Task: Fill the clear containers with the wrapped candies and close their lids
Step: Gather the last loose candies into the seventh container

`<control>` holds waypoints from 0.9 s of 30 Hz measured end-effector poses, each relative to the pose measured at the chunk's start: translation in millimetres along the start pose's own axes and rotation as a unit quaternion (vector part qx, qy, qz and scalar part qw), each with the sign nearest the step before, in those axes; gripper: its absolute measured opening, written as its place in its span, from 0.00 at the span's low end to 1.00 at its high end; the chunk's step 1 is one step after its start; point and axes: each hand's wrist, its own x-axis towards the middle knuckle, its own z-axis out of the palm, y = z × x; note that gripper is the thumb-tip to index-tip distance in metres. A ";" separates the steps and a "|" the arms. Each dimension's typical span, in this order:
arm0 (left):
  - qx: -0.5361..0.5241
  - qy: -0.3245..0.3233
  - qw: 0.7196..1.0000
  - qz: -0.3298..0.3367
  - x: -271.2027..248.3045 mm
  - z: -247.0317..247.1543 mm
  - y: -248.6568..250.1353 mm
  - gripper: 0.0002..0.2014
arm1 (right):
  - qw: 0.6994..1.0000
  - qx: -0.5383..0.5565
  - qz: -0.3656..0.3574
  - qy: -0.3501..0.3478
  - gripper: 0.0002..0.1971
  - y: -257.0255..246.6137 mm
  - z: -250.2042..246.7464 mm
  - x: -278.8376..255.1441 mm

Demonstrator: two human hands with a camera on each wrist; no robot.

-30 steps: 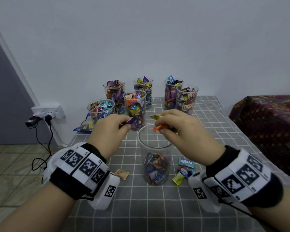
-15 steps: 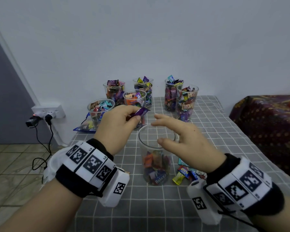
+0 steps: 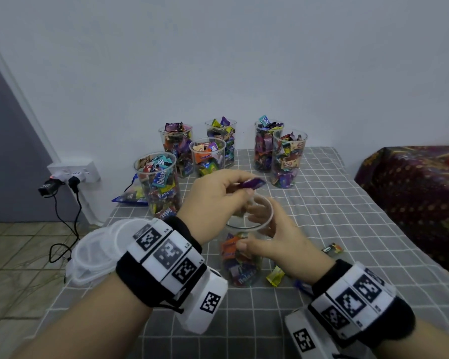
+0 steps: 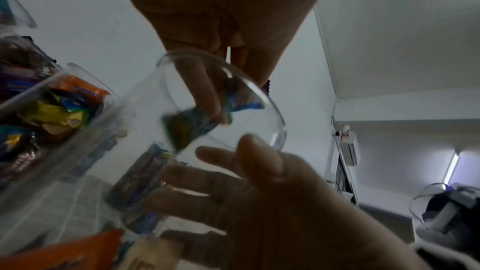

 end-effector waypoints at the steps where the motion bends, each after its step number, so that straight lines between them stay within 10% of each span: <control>1: 0.017 -0.004 1.000 0.005 -1.0 -0.1 -0.6 0.13 | 1.000 -0.007 -0.006 0.004 0.40 0.9 -0.4 0.4; 11: 0.059 0.082 0.995 -0.021 -4.9 -23.3 -22.8 0.09 | 0.996 -0.073 0.010 0.054 0.41 -1.7 -16.4 -2.1; 14: 0.184 -0.038 0.974 -0.123 -12.8 -34.1 -36.4 0.09 | 0.993 -0.086 0.016 0.081 0.40 0.2 -26.8 -0.1; 18: 0.373 -0.207 0.879 -0.213 -23.7 -35.5 -49.6 0.18 | 0.990 -0.104 0.024 0.093 0.42 2.5 -37.2 8.0; 27: 0.470 -0.328 0.782 -0.246 -30.5 -20.1 -78.1 0.15 | 0.985 -0.129 0.050 0.104 0.43 10.5 -41.0 44.8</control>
